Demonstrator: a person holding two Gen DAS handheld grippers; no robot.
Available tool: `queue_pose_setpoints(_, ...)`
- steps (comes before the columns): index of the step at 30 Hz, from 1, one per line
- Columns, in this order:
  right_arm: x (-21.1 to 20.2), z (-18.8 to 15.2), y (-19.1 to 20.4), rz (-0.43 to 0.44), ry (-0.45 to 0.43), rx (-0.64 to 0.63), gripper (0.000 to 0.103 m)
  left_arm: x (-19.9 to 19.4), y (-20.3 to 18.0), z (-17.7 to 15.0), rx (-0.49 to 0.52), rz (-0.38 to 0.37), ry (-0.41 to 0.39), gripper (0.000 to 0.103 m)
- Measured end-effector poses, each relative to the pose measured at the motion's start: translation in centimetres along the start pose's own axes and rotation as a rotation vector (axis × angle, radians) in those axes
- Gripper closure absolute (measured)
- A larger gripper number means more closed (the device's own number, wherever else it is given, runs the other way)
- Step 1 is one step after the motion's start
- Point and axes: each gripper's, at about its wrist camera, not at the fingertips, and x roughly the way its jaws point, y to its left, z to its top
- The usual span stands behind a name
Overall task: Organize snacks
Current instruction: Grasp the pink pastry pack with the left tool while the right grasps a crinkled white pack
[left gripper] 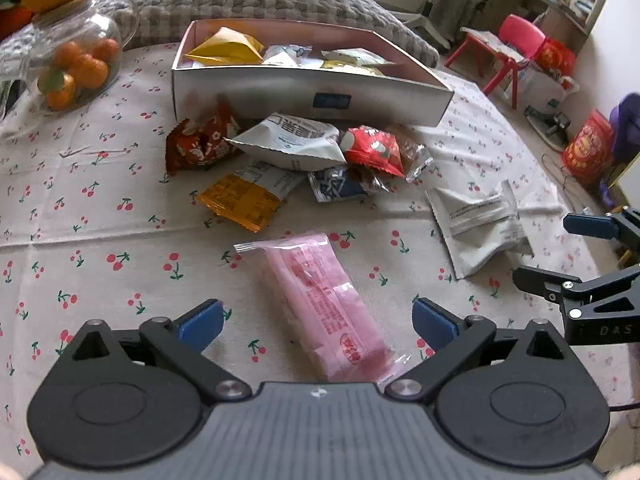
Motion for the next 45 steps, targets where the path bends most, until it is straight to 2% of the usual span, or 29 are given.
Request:
queue_pose_setpoints(6,2.4,-1.1,-1.1,0.026,0.047,0.025,0.006,0.6,-0.7,-0.5,0.040,0.045,-0.006,0.009)
queue_pose_setpoints(9,2.9,-1.1,-1.1,0.095,0.044,0.090,0.006,0.5,-0.8,-0.6,0.061,0.056,-0.013,0.014)
queue_pose_setpoints(10,3.0,-1.0,-1.0,0.119,0.052,0.110,0.003,0.5,-0.7,-0.7,0.071,0.061,-0.016,0.016)
queue_pose_setpoints(15,3.6,-0.2,-0.3,0.140,0.033,0.145,0.002,0.4,-0.8,-0.7,0.097,0.073,-0.028,0.024)
queue_pose_setpoints(19,4.1,0.5,-0.5,0.128,0.024,0.222,0.002,0.4,-0.5,-0.5,0.097,0.070,-0.032,0.027)
queue_pose_setpoints(23,4.7,1.1,-0.4,0.074,0.030,0.257,0.002,0.3,-0.3,-0.5,0.110,0.074,-0.035,0.032)
queue_pose_setpoints(29,5.0,1.4,0.1,0.032,0.032,0.253,0.003,-0.1,0.3,-0.5,0.111,0.065,-0.037,0.044)
queue_pose_setpoints(31,4.9,1.5,0.1,0.027,0.031,0.257,0.004,-0.3,0.5,-0.5,0.103,0.061,-0.035,0.051)
queue_pose_setpoints(36,4.6,1.6,0.0,0.046,0.020,0.273,0.017,-0.6,0.9,-0.3,0.094,0.049,-0.030,0.068)
queue_pose_setpoints(39,4.4,1.8,0.1,0.054,0.015,0.274,0.026,-0.7,1.0,-0.1,0.100,0.045,-0.026,0.072)
queue_pose_setpoints(45,4.1,1.9,0.1,0.081,0.009,0.288,0.036,-0.8,1.4,0.1,0.079,0.028,-0.017,0.073)
